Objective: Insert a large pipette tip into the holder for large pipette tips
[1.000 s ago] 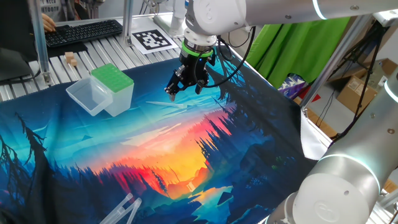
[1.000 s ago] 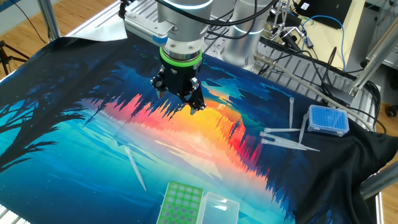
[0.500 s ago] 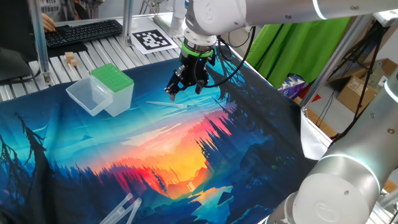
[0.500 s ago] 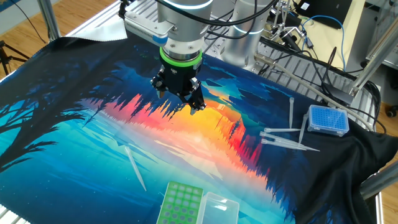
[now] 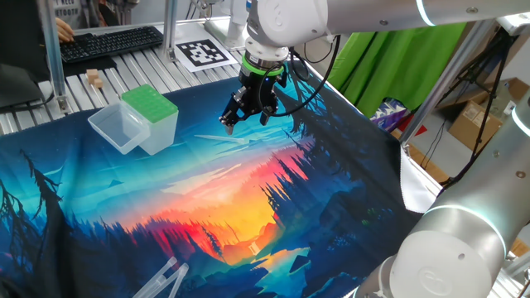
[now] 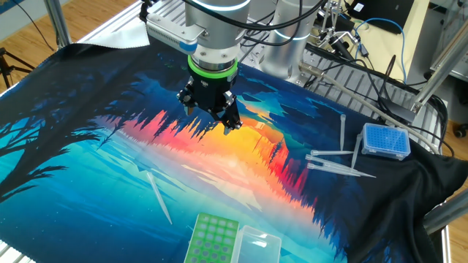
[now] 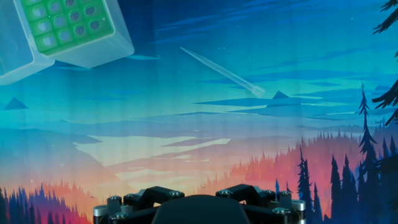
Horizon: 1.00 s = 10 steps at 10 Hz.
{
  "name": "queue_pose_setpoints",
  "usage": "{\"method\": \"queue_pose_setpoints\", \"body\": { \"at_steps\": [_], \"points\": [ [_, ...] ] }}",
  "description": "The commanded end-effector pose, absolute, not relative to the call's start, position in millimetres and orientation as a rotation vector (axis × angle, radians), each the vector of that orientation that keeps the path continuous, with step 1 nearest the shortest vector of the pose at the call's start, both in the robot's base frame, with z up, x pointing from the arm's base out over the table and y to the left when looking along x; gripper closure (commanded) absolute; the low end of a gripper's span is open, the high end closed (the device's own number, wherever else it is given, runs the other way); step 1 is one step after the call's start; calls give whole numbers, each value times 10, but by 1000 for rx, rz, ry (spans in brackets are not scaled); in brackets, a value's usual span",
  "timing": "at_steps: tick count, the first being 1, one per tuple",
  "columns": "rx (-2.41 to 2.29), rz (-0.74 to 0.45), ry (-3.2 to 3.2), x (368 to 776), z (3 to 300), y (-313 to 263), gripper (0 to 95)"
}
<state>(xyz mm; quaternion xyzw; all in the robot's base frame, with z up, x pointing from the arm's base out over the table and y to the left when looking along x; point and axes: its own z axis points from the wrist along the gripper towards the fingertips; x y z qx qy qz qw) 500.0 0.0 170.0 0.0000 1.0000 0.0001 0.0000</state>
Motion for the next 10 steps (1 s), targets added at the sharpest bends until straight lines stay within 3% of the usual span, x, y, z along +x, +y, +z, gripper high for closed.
{"method": "queue_pose_setpoints", "body": {
  "at_steps": [1, 2, 4, 5, 10],
  "points": [
    [0, 0, 3142, 5000, 1700, 0, 760],
    [880, 92, 3004, 4998, 1681, 3, 760],
    [870, 91, 3006, 4983, 1659, 6, 760],
    [869, 91, 3006, 4970, 1652, 5, 950],
    [857, 89, 3008, 4888, 1589, 2, 950]
  ]
}}
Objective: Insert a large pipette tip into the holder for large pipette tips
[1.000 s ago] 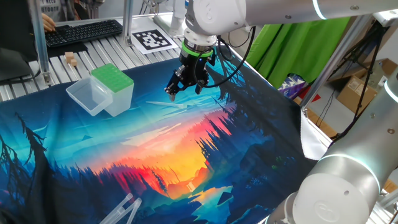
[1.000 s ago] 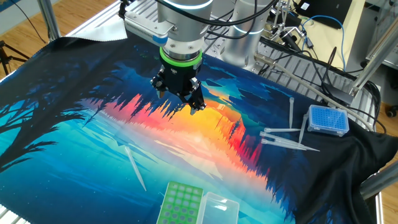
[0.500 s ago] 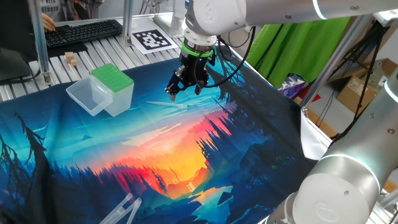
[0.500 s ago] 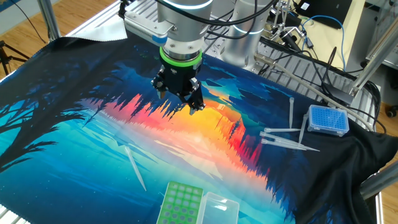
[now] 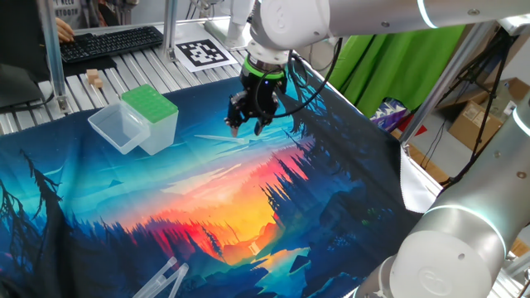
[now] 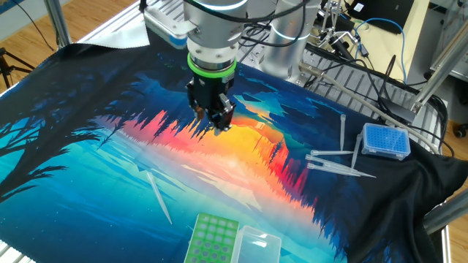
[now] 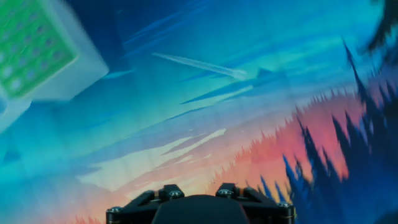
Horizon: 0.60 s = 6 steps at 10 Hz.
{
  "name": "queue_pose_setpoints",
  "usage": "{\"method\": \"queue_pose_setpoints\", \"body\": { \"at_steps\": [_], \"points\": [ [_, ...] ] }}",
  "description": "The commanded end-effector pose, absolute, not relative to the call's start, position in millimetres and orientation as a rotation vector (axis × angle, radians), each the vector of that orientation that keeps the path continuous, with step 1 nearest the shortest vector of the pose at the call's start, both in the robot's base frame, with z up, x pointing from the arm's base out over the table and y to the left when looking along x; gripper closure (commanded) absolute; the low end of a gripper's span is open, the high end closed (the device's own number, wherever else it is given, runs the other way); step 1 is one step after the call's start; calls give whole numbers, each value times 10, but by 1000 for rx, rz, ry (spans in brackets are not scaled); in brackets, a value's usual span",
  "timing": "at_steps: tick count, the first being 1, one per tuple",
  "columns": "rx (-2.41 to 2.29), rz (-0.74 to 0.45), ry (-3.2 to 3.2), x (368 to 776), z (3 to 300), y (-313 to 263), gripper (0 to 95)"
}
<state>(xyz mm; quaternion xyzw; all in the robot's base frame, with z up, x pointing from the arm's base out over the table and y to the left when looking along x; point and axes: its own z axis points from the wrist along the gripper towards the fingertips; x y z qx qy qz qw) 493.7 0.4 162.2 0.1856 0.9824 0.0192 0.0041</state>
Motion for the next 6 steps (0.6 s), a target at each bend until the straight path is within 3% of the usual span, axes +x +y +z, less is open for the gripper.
{"method": "queue_pose_setpoints", "body": {
  "at_steps": [1, 6],
  "points": [
    [847, 89, 3011, 4876, 1585, 0, 950],
    [792, 87, 3026, 4876, 1583, -2, 950]
  ]
}}
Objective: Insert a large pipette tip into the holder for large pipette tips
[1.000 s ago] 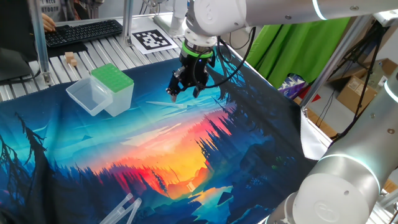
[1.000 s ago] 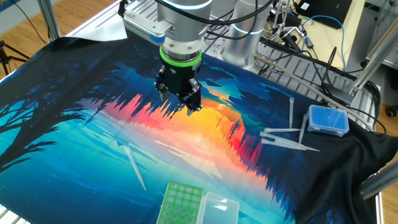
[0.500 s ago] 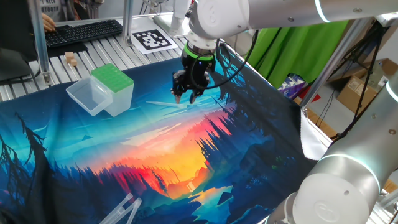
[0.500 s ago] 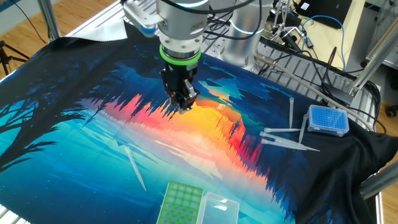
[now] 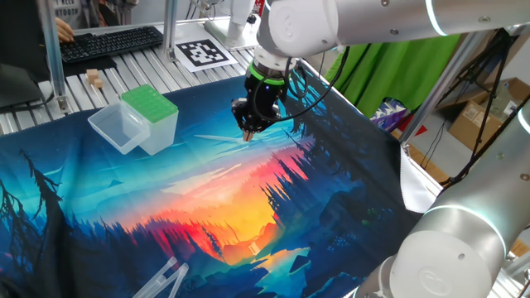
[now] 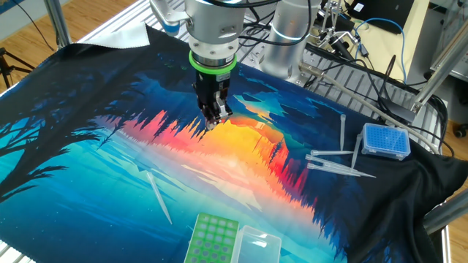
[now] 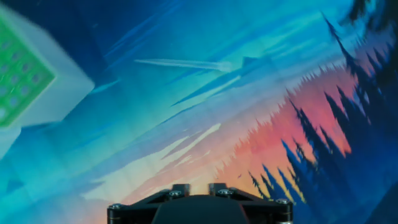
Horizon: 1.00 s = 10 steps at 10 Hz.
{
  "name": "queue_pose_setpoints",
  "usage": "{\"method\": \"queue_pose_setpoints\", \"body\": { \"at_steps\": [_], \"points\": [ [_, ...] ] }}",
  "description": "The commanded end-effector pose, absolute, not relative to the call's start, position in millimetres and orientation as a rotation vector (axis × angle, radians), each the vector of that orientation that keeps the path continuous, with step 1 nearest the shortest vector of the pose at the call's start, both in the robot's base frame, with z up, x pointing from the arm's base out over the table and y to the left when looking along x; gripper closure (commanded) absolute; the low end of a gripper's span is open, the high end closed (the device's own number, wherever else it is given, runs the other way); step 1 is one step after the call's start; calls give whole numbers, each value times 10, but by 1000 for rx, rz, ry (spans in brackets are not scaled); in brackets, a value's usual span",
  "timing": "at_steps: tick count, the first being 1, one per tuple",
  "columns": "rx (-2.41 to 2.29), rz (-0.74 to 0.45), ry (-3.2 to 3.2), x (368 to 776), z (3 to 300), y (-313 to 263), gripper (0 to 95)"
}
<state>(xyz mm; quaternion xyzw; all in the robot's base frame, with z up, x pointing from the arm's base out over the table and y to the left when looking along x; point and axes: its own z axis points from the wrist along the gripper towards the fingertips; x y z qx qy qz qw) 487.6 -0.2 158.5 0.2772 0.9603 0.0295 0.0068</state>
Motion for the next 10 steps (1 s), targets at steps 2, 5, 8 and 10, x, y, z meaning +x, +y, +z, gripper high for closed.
{"method": "queue_pose_setpoints", "body": {
  "at_steps": [2, 5, 8, 10],
  "points": [
    [769, 84, 3032, 4883, 1577, -10, 950],
    [725, 72, 3039, 4939, 1557, -80, 950],
    [690, 68, 3044, 5034, 1541, -178, 950],
    [661, 66, 3049, 5112, 1537, -240, 950]
  ]
}}
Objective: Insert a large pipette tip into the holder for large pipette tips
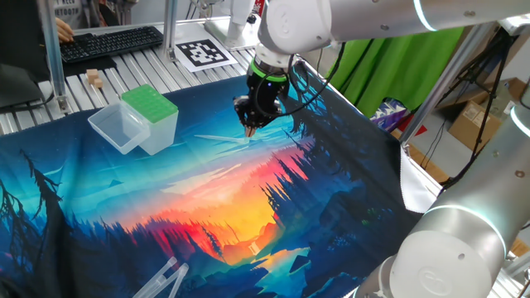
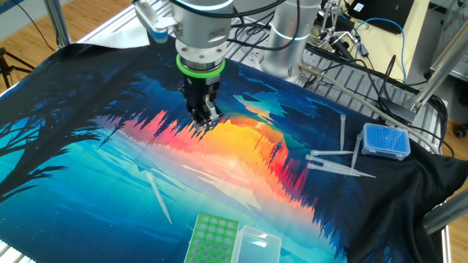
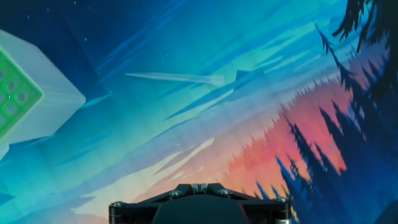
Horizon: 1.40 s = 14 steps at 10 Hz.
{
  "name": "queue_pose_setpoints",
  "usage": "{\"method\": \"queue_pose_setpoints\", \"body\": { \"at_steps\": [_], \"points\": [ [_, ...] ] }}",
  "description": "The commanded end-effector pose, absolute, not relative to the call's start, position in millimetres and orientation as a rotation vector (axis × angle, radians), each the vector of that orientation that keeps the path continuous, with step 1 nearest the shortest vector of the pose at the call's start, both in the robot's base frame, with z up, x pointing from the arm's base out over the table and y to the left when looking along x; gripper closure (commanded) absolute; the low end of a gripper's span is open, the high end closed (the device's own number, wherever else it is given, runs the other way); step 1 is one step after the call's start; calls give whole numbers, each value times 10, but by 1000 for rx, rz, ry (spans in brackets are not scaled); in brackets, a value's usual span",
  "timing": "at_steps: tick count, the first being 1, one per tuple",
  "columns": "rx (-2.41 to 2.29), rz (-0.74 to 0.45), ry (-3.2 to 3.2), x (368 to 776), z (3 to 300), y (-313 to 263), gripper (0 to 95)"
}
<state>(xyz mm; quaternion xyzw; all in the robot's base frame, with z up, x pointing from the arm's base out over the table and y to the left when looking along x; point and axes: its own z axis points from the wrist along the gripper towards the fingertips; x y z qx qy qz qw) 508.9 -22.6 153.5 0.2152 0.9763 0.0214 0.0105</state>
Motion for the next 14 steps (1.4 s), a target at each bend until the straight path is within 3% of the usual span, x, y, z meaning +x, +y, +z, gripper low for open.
{"method": "queue_pose_setpoints", "body": {
  "at_steps": [1, 14],
  "points": [
    [652, 65, 3051, 5186, 1545, -275, 950],
    [429, 70, 3078, 6076, 1462, -692, 950]
  ]
}}
